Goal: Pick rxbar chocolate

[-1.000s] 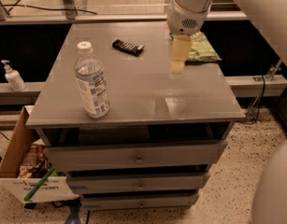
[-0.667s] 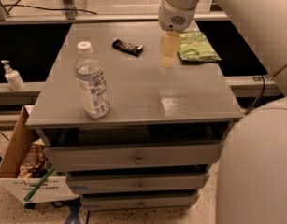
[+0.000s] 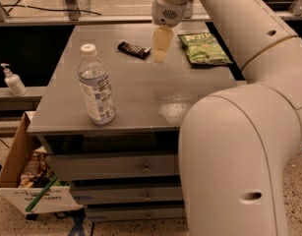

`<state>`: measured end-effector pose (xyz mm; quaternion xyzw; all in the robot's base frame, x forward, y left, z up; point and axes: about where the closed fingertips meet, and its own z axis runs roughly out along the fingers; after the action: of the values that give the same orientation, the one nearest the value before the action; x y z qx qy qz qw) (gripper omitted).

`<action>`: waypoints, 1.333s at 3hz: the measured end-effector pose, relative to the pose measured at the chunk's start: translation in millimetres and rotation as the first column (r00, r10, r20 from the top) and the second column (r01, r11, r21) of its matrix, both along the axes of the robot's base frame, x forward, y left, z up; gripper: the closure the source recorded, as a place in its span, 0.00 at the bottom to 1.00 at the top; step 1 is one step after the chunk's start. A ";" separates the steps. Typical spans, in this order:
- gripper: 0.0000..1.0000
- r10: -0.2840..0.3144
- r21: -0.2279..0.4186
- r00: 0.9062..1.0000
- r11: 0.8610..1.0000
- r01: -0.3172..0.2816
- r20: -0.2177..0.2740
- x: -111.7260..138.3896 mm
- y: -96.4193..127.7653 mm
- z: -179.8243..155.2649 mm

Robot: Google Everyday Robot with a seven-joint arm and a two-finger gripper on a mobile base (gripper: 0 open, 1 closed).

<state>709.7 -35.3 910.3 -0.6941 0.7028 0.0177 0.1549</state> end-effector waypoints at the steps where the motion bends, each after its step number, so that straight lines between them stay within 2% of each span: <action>1: 0.00 0.005 0.049 1.000 0.999 -0.006 0.015 39.2 24.1 -9.3; 3: 0.00 -0.006 0.076 0.997 0.997 0.000 0.076 56.6 29.6 -6.6; 4: 0.00 -0.049 0.077 0.998 0.996 0.047 0.031 51.9 22.5 -23.9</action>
Offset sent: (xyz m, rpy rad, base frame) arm 0.0703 0.0127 0.0064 0.0308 0.0774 0.0387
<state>761.6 -12.9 886.5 -0.6708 0.7154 0.0295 0.1932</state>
